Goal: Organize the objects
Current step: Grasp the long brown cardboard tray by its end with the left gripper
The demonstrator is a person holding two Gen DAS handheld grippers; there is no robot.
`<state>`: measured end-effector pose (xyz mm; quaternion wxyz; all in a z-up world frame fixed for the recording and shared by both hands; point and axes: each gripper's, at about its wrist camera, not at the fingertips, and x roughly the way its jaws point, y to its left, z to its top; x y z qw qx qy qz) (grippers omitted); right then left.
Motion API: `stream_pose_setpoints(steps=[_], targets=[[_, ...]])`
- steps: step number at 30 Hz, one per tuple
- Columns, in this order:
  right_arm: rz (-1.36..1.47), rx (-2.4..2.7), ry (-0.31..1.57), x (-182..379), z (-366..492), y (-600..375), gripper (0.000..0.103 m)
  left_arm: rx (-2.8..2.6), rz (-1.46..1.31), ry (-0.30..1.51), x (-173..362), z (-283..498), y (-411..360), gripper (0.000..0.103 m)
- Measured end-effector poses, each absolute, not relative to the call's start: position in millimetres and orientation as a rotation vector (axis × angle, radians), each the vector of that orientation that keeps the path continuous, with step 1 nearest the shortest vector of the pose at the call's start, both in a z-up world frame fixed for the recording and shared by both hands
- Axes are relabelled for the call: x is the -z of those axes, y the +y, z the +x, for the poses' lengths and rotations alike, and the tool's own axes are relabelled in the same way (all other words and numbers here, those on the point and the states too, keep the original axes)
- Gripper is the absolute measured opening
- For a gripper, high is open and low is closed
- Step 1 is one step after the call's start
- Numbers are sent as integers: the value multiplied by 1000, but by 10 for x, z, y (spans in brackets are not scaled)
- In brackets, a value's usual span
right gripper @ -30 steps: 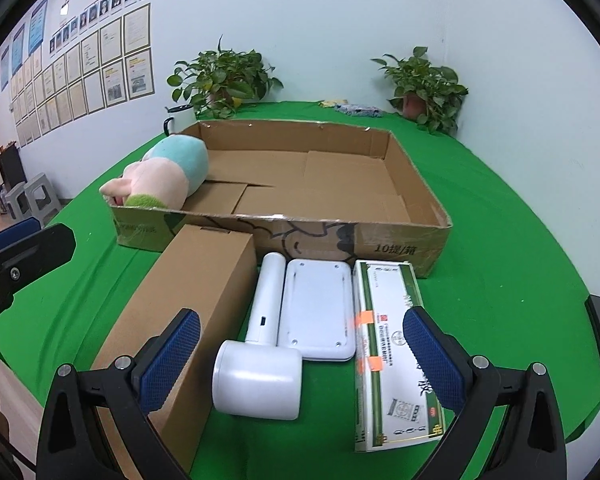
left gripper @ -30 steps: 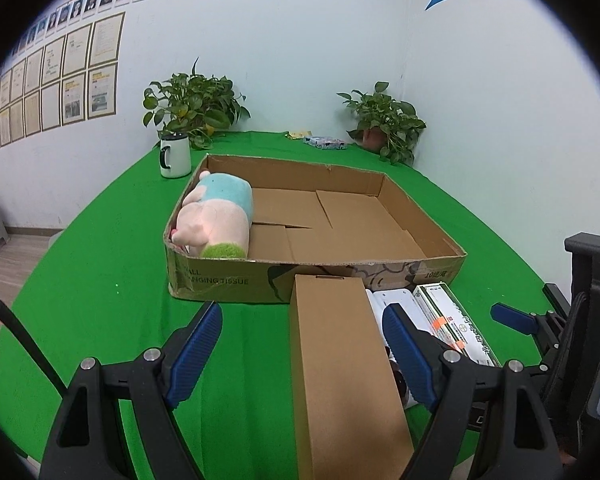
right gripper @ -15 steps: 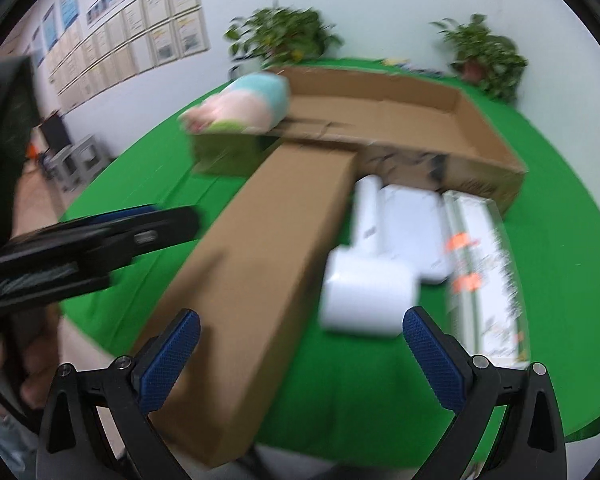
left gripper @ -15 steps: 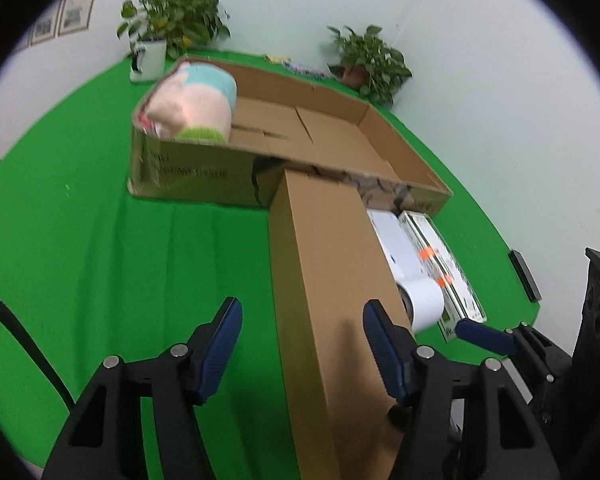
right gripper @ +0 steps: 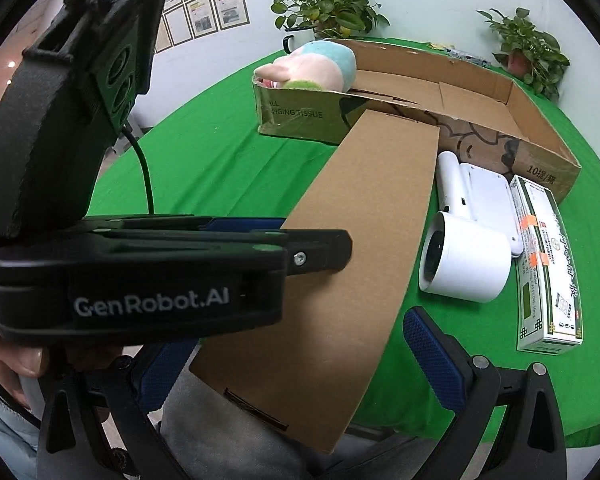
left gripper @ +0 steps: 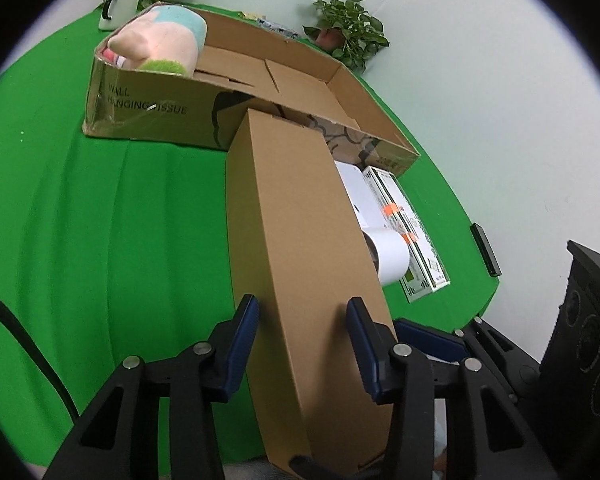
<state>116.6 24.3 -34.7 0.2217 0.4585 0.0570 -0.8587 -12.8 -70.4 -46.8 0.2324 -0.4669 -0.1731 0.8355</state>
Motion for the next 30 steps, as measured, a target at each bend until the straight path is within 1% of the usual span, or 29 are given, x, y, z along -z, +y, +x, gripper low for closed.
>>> stream_pose_setpoints(steps=[6,9,12,18,21,23,24,25,28,30], targets=[[1285,2374,175,402,1121,286,102,-2264,-1300,-452,441,-49,-635,43],[1267,2390,196,418,1138,354,95,-2248,-1306,-450,428,0,-603,42],[1242,2404,207,415,1171,445,91,-2237,-1310,-451,424,28,-564,42],[1225,2407,191,407,1201,523,88,-2250,-1326,-489,442,3,-597,42],[1221,2386,128,388,1207,565,84,-2284,-1324,-548,436,-15,-728,44],[1220,2350,65,375,1193,584,84,-2304,-1331,-584,442,-19,-826,52],[1222,2332,36,367,1200,589,84,-2308,-1338,-598,453,-32,-859,59],[1222,2308,-2,362,1197,595,84,-2309,-1342,-617,463,-31,-897,63],[1225,2219,-159,370,1144,649,84,-2299,-1336,-675,457,-8,-997,63],[1232,2173,-233,382,1118,669,84,-2337,-1327,-631,408,24,-998,62]])
